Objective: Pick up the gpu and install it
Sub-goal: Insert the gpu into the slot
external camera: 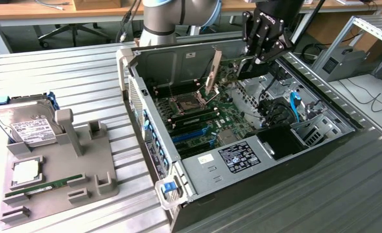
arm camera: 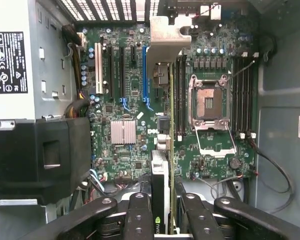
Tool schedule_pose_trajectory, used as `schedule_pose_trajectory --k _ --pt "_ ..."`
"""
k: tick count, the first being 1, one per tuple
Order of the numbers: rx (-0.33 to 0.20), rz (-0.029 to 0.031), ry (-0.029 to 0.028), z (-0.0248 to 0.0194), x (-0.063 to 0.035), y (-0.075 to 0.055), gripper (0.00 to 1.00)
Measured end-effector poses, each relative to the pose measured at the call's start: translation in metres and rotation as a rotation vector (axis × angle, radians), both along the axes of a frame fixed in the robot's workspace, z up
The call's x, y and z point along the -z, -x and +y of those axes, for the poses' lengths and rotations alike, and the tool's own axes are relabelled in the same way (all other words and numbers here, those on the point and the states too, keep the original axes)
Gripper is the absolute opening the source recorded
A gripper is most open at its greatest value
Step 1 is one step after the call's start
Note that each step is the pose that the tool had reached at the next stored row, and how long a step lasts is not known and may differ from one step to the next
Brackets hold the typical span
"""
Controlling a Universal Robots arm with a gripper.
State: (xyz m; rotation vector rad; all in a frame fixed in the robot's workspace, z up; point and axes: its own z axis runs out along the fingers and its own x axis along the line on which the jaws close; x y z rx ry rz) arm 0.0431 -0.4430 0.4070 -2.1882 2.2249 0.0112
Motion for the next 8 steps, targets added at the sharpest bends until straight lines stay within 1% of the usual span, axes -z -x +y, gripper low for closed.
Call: schedule_pose_trajectory --k 8 --pt "0.000 0.0000 0.0000 0.0000 0.0000 0.0108 0.27"
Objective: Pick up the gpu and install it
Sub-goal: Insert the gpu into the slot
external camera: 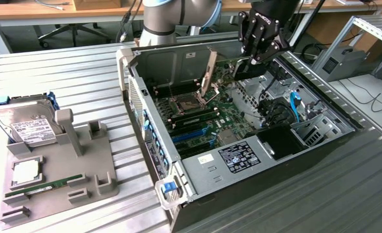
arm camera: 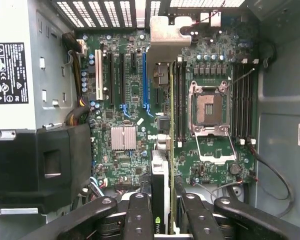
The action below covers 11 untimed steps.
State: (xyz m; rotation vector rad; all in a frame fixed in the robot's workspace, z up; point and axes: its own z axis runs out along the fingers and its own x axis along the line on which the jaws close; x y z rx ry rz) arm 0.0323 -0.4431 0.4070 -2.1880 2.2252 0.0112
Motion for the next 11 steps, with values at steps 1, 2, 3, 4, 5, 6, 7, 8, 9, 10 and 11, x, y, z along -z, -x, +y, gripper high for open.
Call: schedule_pose_trajectory --k 1,2,3,4,5,6,7,8,9,10,11 --pt "0.000 0.0000 0.0000 0.0000 0.0000 0.0006 0.27" --pt "0.000 0.0000 0.0001 0.0000 0.0000 0.0007 0.27" --pt "0.000 0.0000 0.0000 0.0000 0.0000 0.0007 0.27" --pt "0.000 0.0000 0.0000 0.0000 0.0000 0.0007 0.27" --pt "0.000 0.0000 0.0000 0.0000 0.0000 0.0008 0.27" --pt "0.000 0.0000 0.0000 0.0000 0.0000 0.0013 0.27" --pt "0.000 -0.0001 0.0000 0.0000 0.0000 0.0026 0.27" --pt "0.000 -0.0001 0.0000 0.0000 0.0000 0.0039 0.27" --pt "0.000 -0.0001 0.0000 0.0000 0.0000 0.0052 0.27" --pt "0.000 -0.0002 0.0000 0.0000 0.0000 0.0068 0.27" --pt "0.000 -0.0003 0.0000 0.0000 0.0000 0.0085 0.27"
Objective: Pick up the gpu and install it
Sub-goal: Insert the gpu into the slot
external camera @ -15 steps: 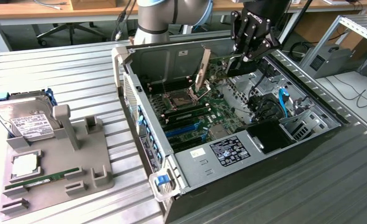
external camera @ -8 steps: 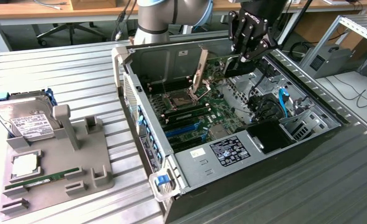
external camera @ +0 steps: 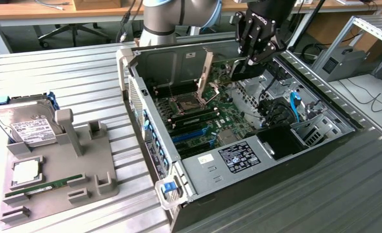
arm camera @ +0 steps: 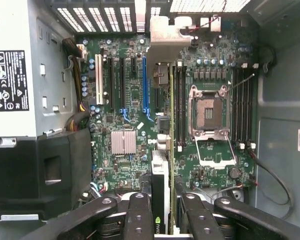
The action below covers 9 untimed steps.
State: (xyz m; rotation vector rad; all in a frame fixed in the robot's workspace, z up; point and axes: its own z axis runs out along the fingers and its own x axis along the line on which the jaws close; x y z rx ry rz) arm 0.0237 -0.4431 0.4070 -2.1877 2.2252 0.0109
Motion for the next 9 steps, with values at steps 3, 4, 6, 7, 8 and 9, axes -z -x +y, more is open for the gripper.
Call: schedule_pose_trajectory --k 3,4,6,7,8,9 --pt "0.000 -0.0002 0.0001 0.0000 0.0000 0.009 0.27" --pt "0.000 -0.0002 0.0000 0.0000 0.0000 0.011 0.27" --pt "0.000 -0.0004 0.0000 0.0000 0.0000 0.015 0.27" --pt "0.000 -0.0004 0.0000 0.0000 0.0000 0.017 0.27" --pt "0.000 -0.0003 0.0001 0.0000 0.0000 0.018 0.27" --pt "0.000 -0.0004 0.0000 0.0000 0.0000 0.019 0.27"
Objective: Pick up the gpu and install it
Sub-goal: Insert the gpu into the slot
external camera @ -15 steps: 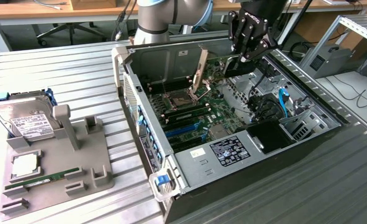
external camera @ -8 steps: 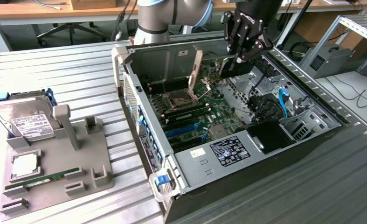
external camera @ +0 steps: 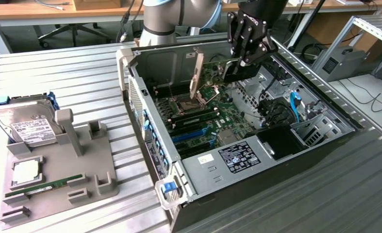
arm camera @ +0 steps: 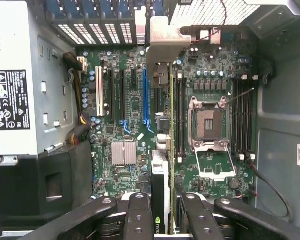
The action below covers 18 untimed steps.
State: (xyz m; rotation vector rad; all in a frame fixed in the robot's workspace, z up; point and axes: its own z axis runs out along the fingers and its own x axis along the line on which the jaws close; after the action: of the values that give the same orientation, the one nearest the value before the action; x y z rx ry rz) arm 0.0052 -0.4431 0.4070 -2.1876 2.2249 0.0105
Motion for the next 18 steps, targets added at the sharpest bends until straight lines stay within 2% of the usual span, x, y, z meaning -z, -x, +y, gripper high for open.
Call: schedule_pose_trajectory --k 10,18 --pt "0.000 0.0000 0.0001 0.0000 0.0015 0.000 0.27" --pt "0.000 0.0000 0.0000 0.0000 0.0108 0.001 0.27"
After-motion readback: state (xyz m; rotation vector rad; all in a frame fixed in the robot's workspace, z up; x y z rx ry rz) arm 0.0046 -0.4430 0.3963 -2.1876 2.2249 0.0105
